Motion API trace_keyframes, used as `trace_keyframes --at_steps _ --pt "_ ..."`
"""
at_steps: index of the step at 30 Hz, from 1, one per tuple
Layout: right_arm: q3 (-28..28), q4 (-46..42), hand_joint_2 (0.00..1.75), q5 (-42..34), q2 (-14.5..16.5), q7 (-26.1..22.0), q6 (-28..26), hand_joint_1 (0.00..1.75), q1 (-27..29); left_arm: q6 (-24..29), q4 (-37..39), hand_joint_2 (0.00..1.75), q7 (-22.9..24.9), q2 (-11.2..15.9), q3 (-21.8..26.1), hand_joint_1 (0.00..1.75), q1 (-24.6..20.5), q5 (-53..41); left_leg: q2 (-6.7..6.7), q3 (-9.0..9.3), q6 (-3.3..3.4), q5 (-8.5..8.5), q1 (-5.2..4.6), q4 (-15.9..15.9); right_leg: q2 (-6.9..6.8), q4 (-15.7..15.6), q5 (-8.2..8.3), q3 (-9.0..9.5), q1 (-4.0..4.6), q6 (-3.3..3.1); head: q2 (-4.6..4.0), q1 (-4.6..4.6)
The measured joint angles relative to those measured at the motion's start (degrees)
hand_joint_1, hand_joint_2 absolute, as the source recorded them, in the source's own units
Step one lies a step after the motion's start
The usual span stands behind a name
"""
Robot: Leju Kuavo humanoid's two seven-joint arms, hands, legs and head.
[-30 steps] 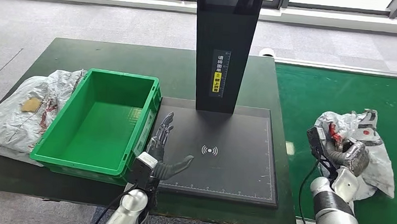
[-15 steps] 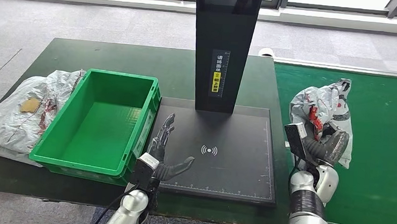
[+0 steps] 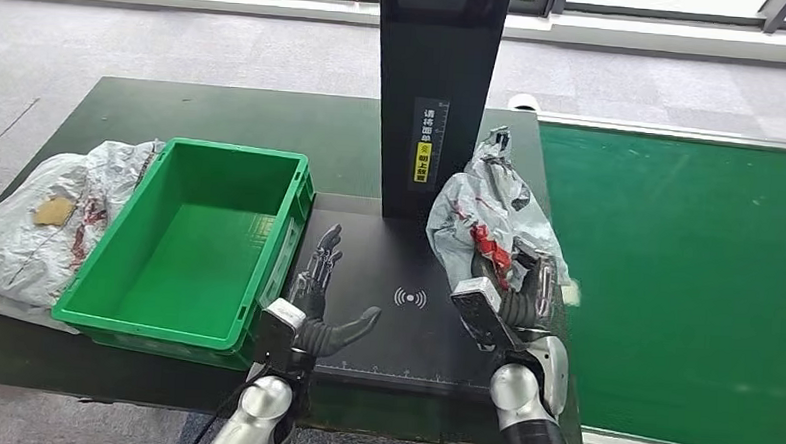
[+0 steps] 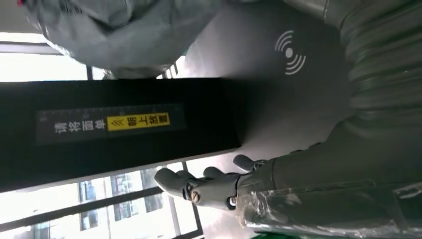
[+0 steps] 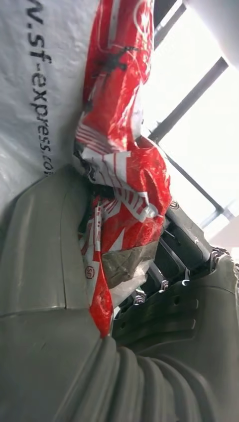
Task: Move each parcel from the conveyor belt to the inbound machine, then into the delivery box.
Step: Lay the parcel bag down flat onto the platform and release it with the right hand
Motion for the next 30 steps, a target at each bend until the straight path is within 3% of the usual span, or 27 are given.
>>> trace_keyframes --at_steps 4,10,12,14,16,30 --pt "4.2 0.8 1.75 -0.9 0.0 -0.1 0.9 1.75 -0.3 0.0 -1.4 1.75 0.0 0.0 0.0 0.00 0.1 0.5 -0.04 0.00 0.01 0.01 -0.01 0.0 -0.05 0.0 0.01 0.02 -0.01 0.01 0.00 -0.01" --pt "6.2 1.5 1.75 -1.2 0.1 0.0 1.1 1.75 -0.5 0.0 -2.1 1.75 0.0 0.0 0.0 0.00 0.2 0.8 -0.05 0.00 0.01 0.01 -0.01 0.0 -0.06 0.0 0.01 0.02 -0.01 0.00 0.00 -0.01" --pt "6.3 1.8 1.75 -1.5 0.1 0.3 1.4 0.92 -0.6 0.0 -2.1 1.75 0.0 0.0 0.0 0.00 0.2 0.8 -0.06 0.00 0.01 0.01 -0.01 0.0 -0.06 0.0 0.01 0.02 0.00 0.00 0.00 -0.01" --pt "6.4 2.5 0.87 -2.0 0.1 0.9 1.6 0.05 -0.7 0.1 -2.1 1.75 0.0 0.0 0.0 0.00 0.2 0.7 -0.05 0.00 0.00 0.01 -0.01 0.0 -0.06 0.0 0.01 0.01 0.00 0.00 0.00 -0.01" --pt "6.4 3.7 0.00 -2.8 0.1 1.6 1.1 0.00 -1.0 0.5 -2.1 1.75 0.0 0.0 0.0 0.00 0.2 0.5 -0.05 0.00 0.00 0.01 -0.01 0.0 -0.06 0.0 0.01 0.01 0.00 0.00 0.00 -0.01" --pt "6.3 10.1 0.00 -5.7 0.1 1.3 -2.2 0.00 -2.9 1.4 -2.4 1.75 0.0 0.0 -0.1 0.00 0.2 1.0 -0.04 0.01 0.00 0.01 -0.01 0.0 -0.05 0.0 0.01 0.01 0.00 0.00 0.00 -0.01"
